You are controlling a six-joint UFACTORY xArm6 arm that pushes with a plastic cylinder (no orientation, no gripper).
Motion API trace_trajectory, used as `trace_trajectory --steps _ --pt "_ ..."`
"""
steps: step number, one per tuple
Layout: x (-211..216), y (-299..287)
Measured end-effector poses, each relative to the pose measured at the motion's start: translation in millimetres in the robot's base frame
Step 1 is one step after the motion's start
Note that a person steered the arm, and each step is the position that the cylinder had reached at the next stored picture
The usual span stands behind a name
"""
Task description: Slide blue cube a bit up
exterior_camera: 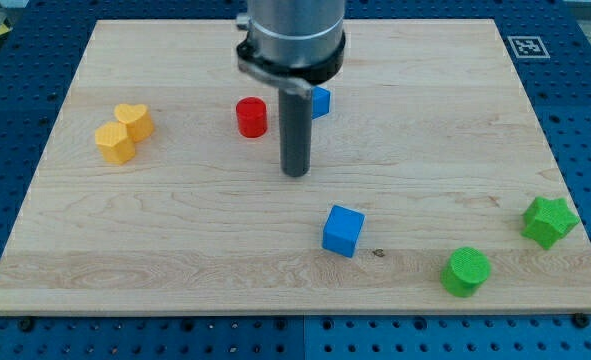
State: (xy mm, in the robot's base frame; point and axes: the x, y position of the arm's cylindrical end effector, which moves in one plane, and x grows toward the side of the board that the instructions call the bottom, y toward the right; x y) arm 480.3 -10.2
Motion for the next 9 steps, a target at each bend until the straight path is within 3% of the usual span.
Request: trace_trajectory --steps 2,3,5,7,9 --pt "99.5 1.0" --pt "118.9 21.2" --pt "97.3 60.9" --pt "69.9 64.0" --pt "71.8 61.2"
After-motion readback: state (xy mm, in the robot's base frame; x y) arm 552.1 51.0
